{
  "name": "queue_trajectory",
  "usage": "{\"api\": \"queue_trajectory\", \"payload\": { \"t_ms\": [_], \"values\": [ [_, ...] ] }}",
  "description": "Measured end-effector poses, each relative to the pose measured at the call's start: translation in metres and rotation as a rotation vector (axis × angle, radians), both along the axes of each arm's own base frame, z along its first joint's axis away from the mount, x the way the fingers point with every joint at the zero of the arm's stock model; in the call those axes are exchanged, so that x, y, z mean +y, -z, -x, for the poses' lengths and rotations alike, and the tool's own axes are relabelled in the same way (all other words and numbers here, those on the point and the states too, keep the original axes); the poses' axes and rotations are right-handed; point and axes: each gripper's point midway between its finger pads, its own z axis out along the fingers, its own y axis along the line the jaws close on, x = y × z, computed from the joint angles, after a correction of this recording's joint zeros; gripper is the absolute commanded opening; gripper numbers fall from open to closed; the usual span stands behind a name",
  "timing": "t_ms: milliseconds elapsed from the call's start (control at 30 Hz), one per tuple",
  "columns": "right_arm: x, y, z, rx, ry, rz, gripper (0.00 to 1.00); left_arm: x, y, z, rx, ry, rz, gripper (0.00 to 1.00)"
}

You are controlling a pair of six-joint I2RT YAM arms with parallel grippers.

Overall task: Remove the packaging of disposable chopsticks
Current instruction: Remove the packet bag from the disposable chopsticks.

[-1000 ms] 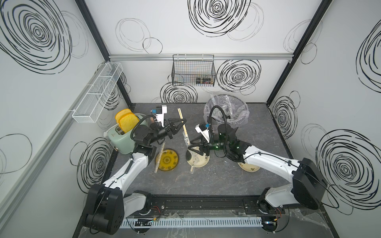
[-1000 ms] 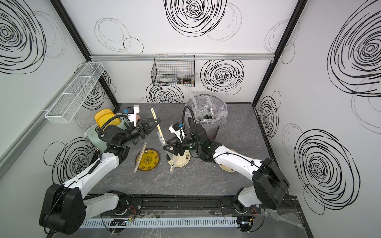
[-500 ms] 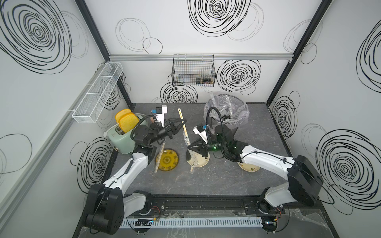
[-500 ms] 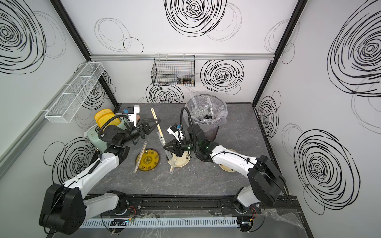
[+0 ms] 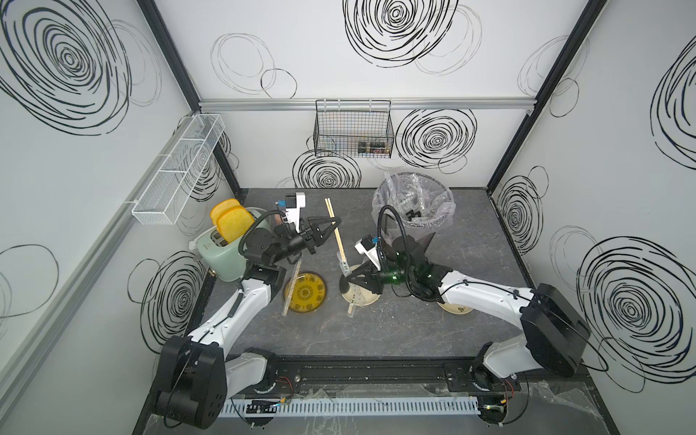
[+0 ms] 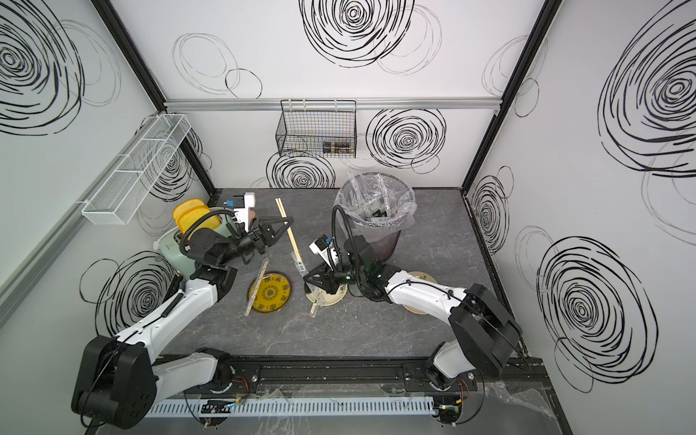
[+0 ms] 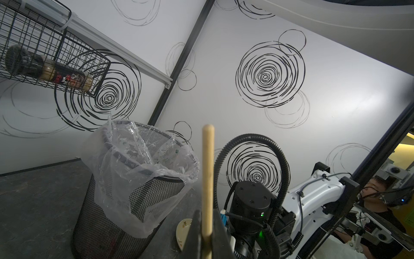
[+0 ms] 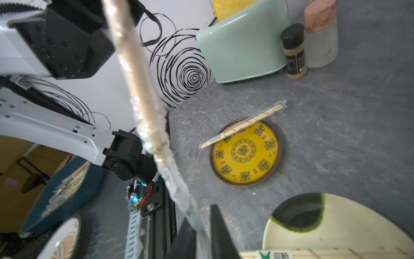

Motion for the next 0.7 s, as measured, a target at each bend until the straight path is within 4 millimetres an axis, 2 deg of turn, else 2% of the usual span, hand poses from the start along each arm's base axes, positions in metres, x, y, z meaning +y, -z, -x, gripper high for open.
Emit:
{"api": "queue_trajectory", "payload": {
  "t_ms": [133, 267, 467, 567, 700],
  "values": [
    [0.0, -0.004, 0.0, -0.009, 0.003, -0.006, 0.47, 0.0, 0.0, 0.0, 0.0, 0.0, 0.0, 0.0],
    [0.002, -0.009, -0.002, -0.018, 0.005, -0.013, 0.47, 0.0, 0.0, 0.0, 0.002, 0.0, 0.0, 0.0],
    [0.007, -0.029, -0.007, -0.05, 0.004, -0.046, 0.49, 0.0, 0.001, -0.001, 0.002, 0.0, 0.0, 0.0],
    [0.008, -0.034, -0.008, -0.058, 0.004, -0.054, 0.47, 0.0, 0.001, -0.001, 0.004, 0.0, -0.001, 0.0],
    [0.008, -0.035, -0.008, -0.064, 0.002, -0.055, 0.39, 0.0, 0.001, -0.001, 0.004, 0.001, -0.001, 0.0]
  ]
}}
